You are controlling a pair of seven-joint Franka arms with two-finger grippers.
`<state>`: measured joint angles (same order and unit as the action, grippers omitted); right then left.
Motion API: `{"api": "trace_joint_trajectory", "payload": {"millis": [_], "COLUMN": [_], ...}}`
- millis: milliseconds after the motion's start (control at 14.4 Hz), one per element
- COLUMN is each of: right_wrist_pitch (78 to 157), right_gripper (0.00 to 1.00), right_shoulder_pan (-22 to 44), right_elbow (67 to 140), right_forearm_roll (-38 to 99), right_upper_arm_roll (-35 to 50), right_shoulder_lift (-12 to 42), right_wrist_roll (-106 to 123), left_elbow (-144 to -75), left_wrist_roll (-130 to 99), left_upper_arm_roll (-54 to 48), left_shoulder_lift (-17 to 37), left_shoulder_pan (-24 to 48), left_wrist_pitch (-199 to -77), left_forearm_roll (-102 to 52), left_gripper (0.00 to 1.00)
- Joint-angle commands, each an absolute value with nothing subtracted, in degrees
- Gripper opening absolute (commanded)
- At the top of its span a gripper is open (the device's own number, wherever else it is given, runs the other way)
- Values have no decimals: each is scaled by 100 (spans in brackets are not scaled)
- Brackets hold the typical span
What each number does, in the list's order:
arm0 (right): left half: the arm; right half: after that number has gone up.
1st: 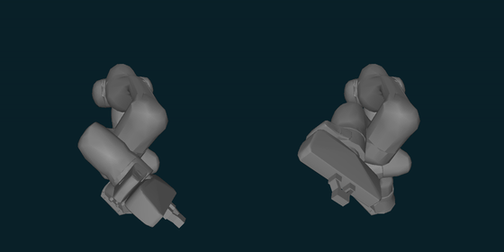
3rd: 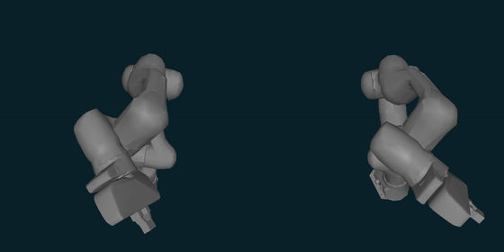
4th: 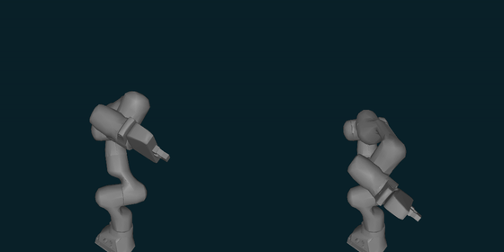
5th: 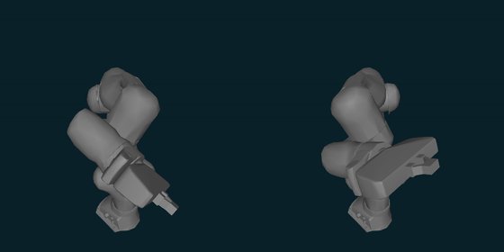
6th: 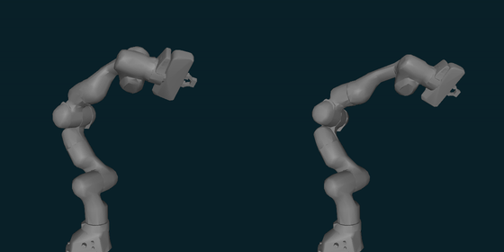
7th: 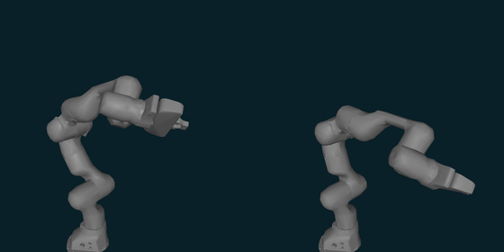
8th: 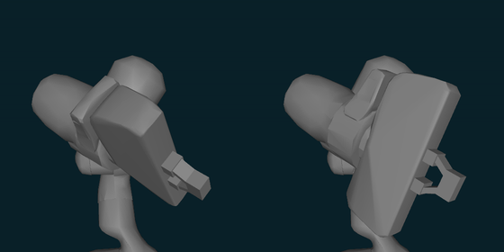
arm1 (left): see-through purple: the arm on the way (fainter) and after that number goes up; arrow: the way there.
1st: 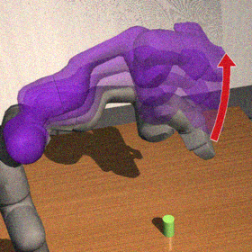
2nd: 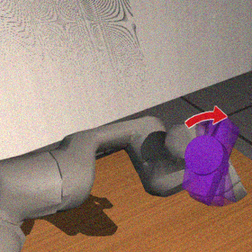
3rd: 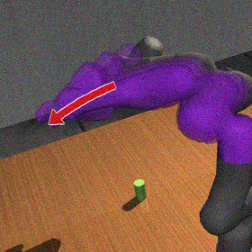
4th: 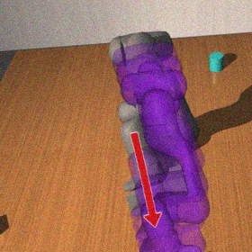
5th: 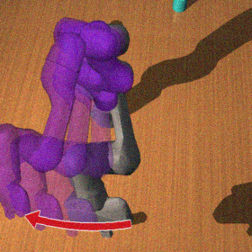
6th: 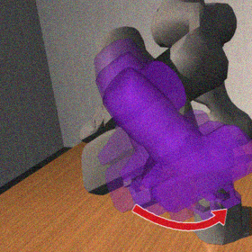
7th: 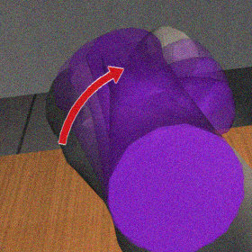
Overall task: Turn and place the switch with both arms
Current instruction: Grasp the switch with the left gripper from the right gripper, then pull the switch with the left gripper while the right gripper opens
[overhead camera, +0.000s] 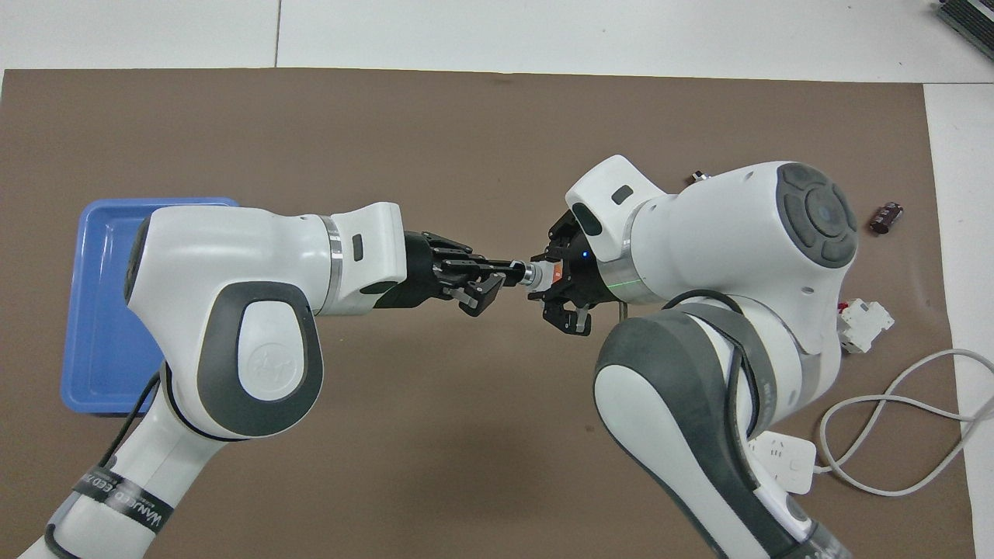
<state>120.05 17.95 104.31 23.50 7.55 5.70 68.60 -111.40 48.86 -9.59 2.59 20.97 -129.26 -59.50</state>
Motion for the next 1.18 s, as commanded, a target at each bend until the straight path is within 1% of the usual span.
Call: {"api": "trace_joint_trajectory", "payload": {"millis": [0,347,555,624,693,763,1109], "right_wrist_pitch": [11944,11944,11936,11944,11944,11936,11936], "right_gripper": [0,0,0,10,83,100,100], "right_shoulder_pan": [1758,1767,1775,1784,1784,1793,1784], "right_elbow": [10503,10494,10503,10494,10494,10494,10494], "right_forearm_roll": [2505,2505,2505,2505,2496,2496,2487], "right_upper_arm_roll": [765,765,765,765,765,773,765], "right_shoulder_lift": [378,378,378,369,360,317,255], "right_wrist_roll": [7005,6996,6979,6909,6804,6759,6732], "left_elbow": [-11680,-11716,-11690,-11689,-11689,-11689,-11637], "left_wrist_roll": [5677,5625,5213,5099,4915,4826,4562], "left_upper_arm_roll": [-853,-853,-853,-861,-861,-861,-861], "left_shoulder_lift": [-9,-35,-26,-26,-26,-26,-9], "left_shoulder_pan": [2153,2180,2215,2215,2224,2232,2233], "left_wrist_pitch": [-12903,-12911,-12938,-12929,-12929,-12937,-12902], "left_forearm_roll": [-5924,-5924,-5924,-5924,-5924,-5924,-5924], "left_gripper": [0,0,0,0,0,0,0]}}
